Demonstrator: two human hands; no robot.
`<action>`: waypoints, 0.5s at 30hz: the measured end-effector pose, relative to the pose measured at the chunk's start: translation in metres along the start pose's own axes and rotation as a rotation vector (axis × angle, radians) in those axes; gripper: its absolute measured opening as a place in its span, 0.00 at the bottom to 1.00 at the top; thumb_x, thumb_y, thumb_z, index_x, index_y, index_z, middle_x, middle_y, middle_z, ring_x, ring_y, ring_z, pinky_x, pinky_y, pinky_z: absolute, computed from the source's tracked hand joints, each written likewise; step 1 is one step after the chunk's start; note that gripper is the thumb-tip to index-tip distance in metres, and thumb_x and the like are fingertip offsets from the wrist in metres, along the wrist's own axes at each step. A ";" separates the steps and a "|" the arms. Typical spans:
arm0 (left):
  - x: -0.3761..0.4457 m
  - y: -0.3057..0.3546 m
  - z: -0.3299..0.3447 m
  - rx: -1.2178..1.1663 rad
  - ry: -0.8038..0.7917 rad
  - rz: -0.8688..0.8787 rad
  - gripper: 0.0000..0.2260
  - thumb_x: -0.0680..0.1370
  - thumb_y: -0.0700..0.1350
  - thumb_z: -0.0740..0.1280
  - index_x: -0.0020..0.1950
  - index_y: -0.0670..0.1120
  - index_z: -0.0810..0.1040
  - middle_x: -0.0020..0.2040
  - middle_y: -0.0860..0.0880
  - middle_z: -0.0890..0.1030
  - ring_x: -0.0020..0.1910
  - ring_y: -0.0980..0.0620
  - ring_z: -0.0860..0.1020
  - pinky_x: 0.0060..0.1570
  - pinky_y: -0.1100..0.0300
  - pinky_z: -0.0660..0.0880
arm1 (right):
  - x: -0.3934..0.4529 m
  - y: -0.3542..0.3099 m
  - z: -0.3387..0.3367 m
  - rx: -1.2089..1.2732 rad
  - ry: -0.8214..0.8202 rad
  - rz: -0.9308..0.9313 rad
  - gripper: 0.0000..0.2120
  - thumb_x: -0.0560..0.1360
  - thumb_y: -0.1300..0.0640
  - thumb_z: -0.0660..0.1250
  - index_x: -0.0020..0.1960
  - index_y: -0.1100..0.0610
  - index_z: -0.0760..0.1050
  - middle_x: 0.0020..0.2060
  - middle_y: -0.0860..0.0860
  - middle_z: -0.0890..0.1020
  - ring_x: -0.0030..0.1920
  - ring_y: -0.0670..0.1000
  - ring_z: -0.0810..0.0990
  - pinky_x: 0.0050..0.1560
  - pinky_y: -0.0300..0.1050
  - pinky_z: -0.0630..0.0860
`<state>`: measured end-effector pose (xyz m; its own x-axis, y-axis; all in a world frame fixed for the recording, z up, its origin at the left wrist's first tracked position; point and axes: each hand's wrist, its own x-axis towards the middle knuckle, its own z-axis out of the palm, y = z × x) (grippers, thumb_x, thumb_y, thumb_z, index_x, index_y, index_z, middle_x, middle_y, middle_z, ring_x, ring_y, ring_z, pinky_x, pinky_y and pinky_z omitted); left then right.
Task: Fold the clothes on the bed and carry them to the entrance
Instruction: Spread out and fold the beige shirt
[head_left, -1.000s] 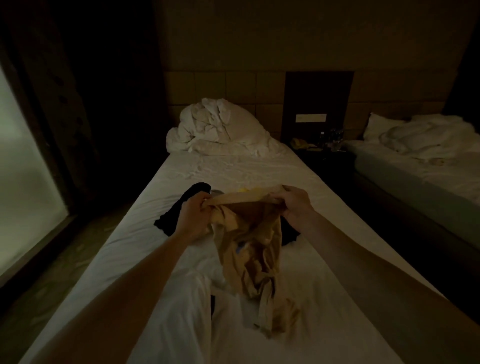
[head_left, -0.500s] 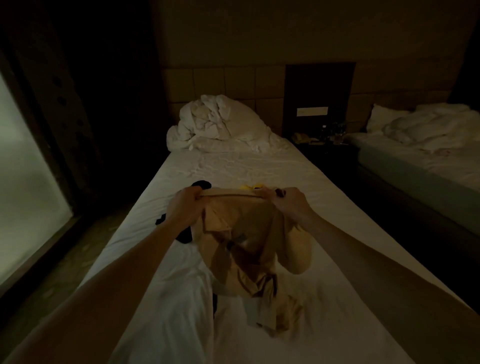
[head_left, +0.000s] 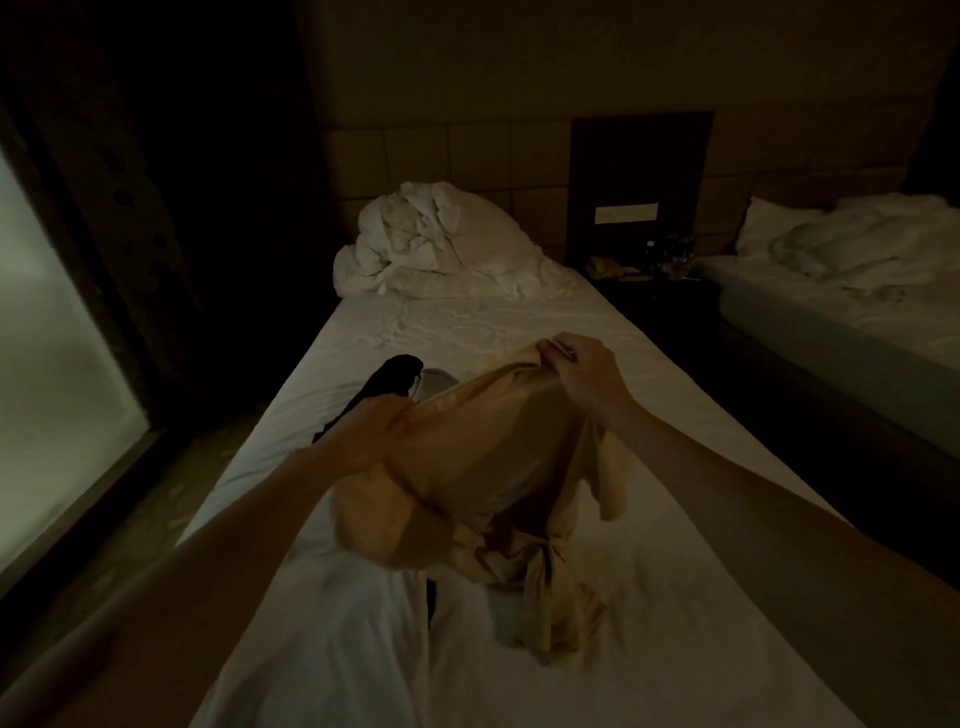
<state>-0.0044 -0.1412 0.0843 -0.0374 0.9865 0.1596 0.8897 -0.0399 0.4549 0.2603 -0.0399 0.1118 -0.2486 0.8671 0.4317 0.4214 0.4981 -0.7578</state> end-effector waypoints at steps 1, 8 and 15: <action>-0.001 -0.002 0.001 0.045 -0.037 0.011 0.07 0.82 0.42 0.60 0.44 0.43 0.71 0.50 0.40 0.78 0.47 0.43 0.76 0.49 0.48 0.72 | 0.003 -0.001 -0.001 0.000 0.014 0.006 0.18 0.81 0.50 0.62 0.37 0.59 0.74 0.32 0.51 0.75 0.33 0.46 0.73 0.38 0.45 0.66; -0.001 -0.006 0.003 0.032 0.052 -0.021 0.17 0.76 0.53 0.70 0.46 0.39 0.74 0.40 0.42 0.76 0.38 0.47 0.75 0.38 0.60 0.70 | 0.011 -0.003 -0.009 -0.003 0.084 0.063 0.22 0.80 0.48 0.62 0.30 0.55 0.65 0.27 0.52 0.70 0.29 0.48 0.69 0.30 0.40 0.61; 0.002 -0.001 -0.007 -0.088 0.264 0.017 0.10 0.80 0.39 0.65 0.41 0.34 0.75 0.35 0.42 0.72 0.35 0.51 0.71 0.33 0.71 0.64 | 0.011 0.020 -0.005 -0.234 -0.052 0.030 0.09 0.81 0.57 0.58 0.51 0.51 0.77 0.49 0.50 0.82 0.49 0.52 0.78 0.51 0.50 0.75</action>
<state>-0.0090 -0.1398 0.0902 -0.1503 0.9104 0.3855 0.8485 -0.0813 0.5229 0.2701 -0.0202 0.1037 -0.2746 0.8830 0.3807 0.6182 0.4654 -0.6335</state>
